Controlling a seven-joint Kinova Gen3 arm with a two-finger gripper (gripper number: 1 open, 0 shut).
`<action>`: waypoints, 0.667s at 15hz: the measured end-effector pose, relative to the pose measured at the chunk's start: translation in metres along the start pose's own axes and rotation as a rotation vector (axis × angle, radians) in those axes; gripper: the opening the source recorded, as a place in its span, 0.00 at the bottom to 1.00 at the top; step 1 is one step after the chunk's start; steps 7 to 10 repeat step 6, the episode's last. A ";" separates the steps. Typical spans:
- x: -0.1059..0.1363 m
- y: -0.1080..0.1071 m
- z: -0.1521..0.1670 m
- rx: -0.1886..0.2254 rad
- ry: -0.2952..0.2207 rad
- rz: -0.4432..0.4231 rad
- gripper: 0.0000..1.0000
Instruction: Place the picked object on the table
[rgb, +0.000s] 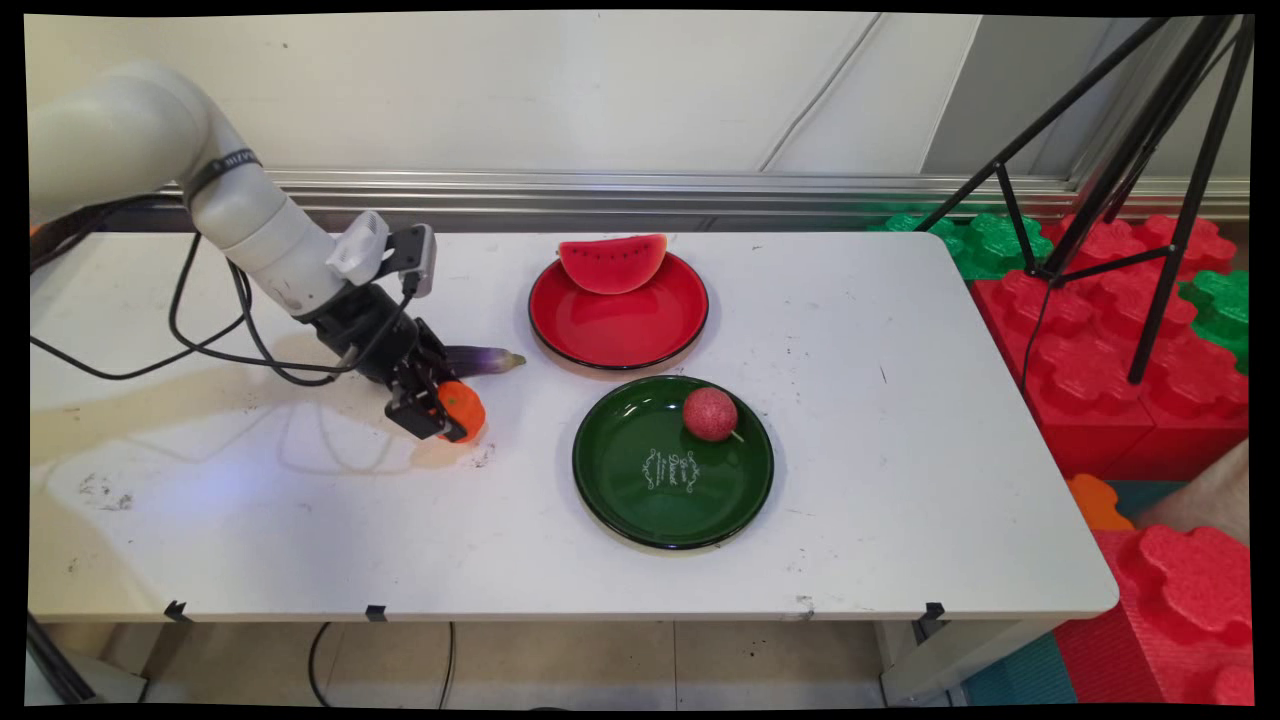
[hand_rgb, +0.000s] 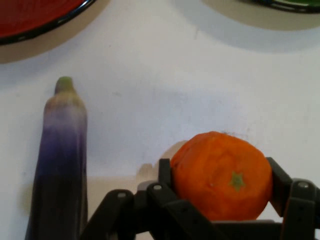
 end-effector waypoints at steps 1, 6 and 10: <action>-0.002 -0.002 0.004 0.004 0.002 -0.005 0.00; -0.005 -0.010 0.010 0.020 0.018 -0.018 1.00; -0.005 -0.010 0.010 0.020 0.018 -0.018 1.00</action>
